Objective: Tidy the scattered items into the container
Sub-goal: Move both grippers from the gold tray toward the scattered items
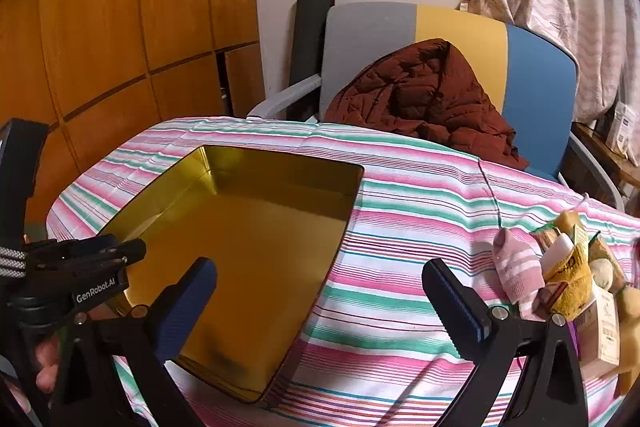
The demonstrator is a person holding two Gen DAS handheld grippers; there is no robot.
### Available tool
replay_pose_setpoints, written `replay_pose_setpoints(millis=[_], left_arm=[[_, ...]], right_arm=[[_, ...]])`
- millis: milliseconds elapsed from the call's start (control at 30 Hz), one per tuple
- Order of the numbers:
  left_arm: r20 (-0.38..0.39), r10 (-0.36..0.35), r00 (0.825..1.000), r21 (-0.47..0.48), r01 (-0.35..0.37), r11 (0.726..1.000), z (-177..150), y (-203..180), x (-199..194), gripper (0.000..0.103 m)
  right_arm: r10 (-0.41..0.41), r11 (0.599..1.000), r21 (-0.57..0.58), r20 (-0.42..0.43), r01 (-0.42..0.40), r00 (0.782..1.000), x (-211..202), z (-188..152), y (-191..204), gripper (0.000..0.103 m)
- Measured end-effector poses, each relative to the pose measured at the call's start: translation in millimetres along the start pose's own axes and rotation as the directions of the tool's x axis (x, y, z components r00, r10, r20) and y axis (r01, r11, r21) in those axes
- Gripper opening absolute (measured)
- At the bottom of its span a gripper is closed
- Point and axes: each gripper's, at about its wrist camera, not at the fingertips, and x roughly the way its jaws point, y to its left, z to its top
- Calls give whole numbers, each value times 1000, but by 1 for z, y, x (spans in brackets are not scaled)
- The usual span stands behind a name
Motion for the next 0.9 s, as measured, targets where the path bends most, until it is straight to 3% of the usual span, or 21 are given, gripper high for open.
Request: replay_pose_setpoints(millis=[133, 433, 533, 633, 733, 900], left_arm=[[9, -2, 1000, 33, 2, 999, -2, -9, -2, 36], [-7, -106, 994, 137, 106, 985, -11, -46, -6, 36], [-36, -219, 975, 150, 222, 963, -15, -60, -9, 36], [-61, -366, 929, 139, 371, 918, -19, -72, -13, 36], [-70, -446, 892, 135, 451, 882, -19, -89, -18, 36], [-87, -417, 905, 257, 425, 868, -20, -134, -28, 36]], right_arm=[[-10, 999, 33, -11, 10, 1000, -2, -2, -11, 103], [-87, 988, 125, -9, 87, 996, -16, -18, -53, 103], [-127, 979, 159, -15, 128, 992, -24, -26, -72, 103], [-164, 967, 194, -20, 165, 986, -34, -38, -95, 103], [-225, 946, 236, -12, 221, 974, -46, -49, -120, 103], [-335, 897, 298, -22, 326, 942, -61, -64, -166, 94]])
